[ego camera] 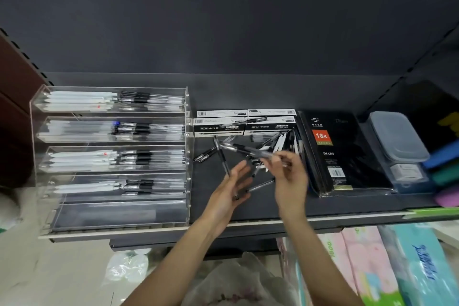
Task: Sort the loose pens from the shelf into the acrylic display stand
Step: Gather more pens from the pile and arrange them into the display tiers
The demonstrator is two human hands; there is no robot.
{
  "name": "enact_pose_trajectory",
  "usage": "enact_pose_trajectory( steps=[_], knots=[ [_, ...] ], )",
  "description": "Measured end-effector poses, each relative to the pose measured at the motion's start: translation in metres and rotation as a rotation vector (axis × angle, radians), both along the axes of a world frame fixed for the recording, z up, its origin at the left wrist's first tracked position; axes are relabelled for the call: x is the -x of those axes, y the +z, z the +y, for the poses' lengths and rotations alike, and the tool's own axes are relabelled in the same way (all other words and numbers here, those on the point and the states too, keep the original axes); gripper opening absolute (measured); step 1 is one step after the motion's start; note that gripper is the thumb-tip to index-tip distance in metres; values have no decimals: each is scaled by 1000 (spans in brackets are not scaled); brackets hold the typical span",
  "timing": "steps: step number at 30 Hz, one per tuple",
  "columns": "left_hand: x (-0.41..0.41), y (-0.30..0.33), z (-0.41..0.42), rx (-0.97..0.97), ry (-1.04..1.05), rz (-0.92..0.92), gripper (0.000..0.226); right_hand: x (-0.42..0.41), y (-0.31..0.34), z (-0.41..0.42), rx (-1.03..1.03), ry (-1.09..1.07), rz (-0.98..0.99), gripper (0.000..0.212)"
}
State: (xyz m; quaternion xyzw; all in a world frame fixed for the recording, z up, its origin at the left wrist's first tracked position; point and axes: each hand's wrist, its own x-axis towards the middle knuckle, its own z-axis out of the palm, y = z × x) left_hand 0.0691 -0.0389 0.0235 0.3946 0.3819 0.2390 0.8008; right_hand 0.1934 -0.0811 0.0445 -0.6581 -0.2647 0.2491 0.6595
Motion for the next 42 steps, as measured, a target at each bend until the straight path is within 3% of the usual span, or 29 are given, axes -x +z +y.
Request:
enact_pose_trajectory(
  steps=[6,12,21,27,32,36,39,42],
  knots=[
    [-28,7,-4,-34,35,8,35,44,-26,-15,116,-79,-47,4],
    [-32,12,-6,-177,34,101,32,41,-26,-19,189,3,138,3],
    [-19,9,-1,-214,131,96,28,20,-19,-15,152,198,47,2],
    [-13,17,-14,-154,157,139,38,38,-18,-5,151,344,-42,7],
    [28,21,-5,-100,395,91,45,52,-10,3,84,498,-103,1],
    [80,25,5,-82,506,91,8,66,-6,12,105,680,-188,4],
    [113,18,8,-41,540,70,21,86,-6,22,142,752,-213,3],
    [144,10,11,8,607,43,18,106,-8,30,190,788,-251,2]
  ],
)
